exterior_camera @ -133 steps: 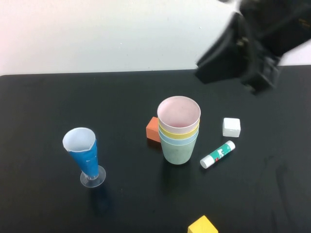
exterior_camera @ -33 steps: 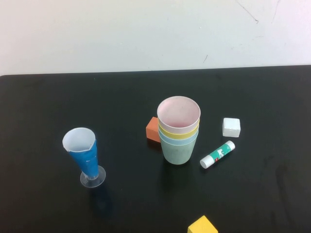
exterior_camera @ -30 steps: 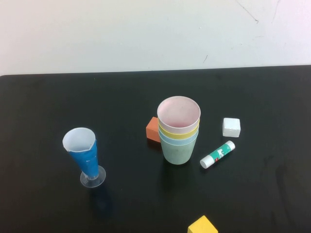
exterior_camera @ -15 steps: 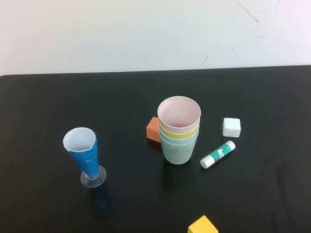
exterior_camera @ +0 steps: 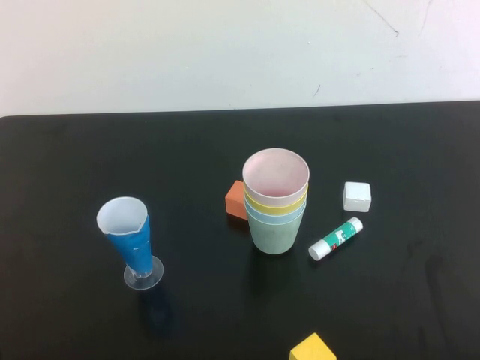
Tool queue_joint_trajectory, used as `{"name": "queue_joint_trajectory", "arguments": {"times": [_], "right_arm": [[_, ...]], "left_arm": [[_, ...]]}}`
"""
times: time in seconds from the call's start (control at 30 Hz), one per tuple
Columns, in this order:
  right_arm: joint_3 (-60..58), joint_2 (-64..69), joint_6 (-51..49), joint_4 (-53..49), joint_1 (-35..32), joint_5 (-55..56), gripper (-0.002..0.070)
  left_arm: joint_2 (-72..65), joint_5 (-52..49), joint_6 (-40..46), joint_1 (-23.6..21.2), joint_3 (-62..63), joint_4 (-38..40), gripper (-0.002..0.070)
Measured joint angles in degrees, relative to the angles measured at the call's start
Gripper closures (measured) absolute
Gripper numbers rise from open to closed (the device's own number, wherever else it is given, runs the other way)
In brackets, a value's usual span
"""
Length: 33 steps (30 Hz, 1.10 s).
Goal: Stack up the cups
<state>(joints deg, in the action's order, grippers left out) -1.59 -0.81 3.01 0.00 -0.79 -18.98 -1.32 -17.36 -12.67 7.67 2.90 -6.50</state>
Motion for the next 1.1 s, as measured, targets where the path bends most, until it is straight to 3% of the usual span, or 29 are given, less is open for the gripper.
{"name": "queue_joint_trajectory", "arguments": {"times": [0.1, 0.43, 0.83, 1.1], "right_arm": [[0.0, 0.0, 0.0, 0.0, 0.0, 0.0, 0.0679], [0.1, 0.0, 0.0, 0.0, 0.0, 0.0, 0.0679], [0.1, 0.0, 0.0, -0.4, 0.0, 0.0, 0.0679], [0.1, 0.0, 0.0, -0.5, 0.0, 0.0, 0.0679]], "left_arm": [[0.0, 5.9, 2.1, -1.3, -3.9, 3.4, 0.0676], [0.6, 5.0, 12.7, -3.7, -4.1, 7.9, 0.0677], [2.0, 2.0, 13.0, -10.4, -4.1, 9.1, 0.0677], [2.0, 2.0, 13.3, -11.1, -4.1, 9.3, 0.0677]]}}
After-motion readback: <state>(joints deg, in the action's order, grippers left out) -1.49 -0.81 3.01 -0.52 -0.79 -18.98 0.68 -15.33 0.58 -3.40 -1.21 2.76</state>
